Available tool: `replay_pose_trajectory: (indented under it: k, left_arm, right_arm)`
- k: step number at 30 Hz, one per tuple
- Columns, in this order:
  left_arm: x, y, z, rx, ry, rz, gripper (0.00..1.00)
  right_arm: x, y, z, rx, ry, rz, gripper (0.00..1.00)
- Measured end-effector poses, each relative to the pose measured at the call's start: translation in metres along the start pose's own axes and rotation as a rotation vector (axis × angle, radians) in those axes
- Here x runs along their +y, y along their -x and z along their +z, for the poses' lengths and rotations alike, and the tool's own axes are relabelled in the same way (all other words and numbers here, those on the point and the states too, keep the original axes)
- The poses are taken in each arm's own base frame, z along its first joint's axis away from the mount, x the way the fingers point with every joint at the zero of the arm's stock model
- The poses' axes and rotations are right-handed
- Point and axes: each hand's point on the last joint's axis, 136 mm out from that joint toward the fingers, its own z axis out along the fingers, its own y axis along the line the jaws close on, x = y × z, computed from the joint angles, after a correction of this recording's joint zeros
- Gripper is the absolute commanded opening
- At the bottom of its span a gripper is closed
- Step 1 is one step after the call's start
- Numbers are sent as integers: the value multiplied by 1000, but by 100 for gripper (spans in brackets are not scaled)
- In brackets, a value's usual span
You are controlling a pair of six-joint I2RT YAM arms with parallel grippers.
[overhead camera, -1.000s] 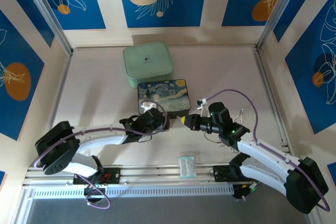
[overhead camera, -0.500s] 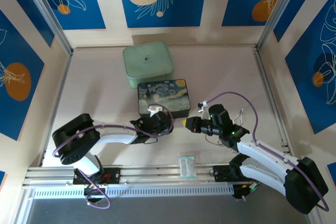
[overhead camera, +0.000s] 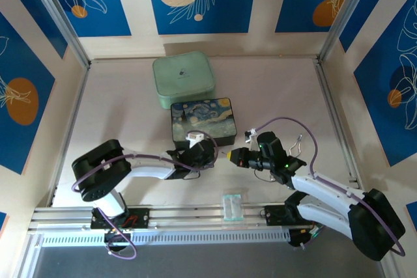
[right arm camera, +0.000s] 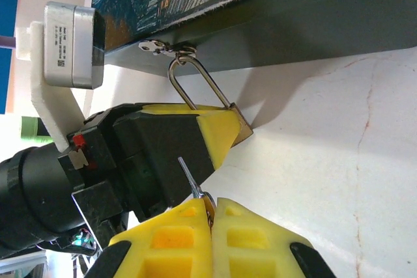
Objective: Unlock a padlock with a key
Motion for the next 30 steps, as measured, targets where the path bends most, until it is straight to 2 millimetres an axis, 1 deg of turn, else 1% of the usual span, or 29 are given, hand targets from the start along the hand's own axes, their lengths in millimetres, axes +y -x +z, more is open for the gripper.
replay_pose_trajectory:
  k: [3, 6, 10, 11, 15, 17, 18, 24, 30]
  left_arm:
    - [0, 0, 0, 1, 2, -13, 16]
    - [-1, 1, 0, -2, -5, -42, 16]
    - [-2, 2, -5, -15, -38, -129, 11]
    - [-1, 2, -7, -18, -45, -151, 8]
    - [0, 2, -11, -28, -77, -243, 7]
    - [-2, 3, -12, -31, -99, -282, 7]
    - [-4, 4, -12, -34, -113, -305, 3]
    - [-15, 8, -14, -41, -181, -412, 2]
    - [-21, 11, -18, -32, -210, -456, 0]
  right_arm:
    - [1, 1, 0, -7, 7, 4, 0]
    - [-5, -2, 2, -3, -8, 41, 0]
    - [-23, -6, 6, 8, -54, 193, 0]
    - [-26, -9, 7, 11, -56, 222, 0]
    - [-35, -20, 11, 33, -62, 344, 0]
    - [-34, -21, 12, 35, -45, 390, 0]
    - [-32, -21, 13, 34, -37, 415, 0]
    - [-21, -20, 17, 44, 19, 514, 0]
    - [-15, -19, 23, 56, 63, 583, 0]
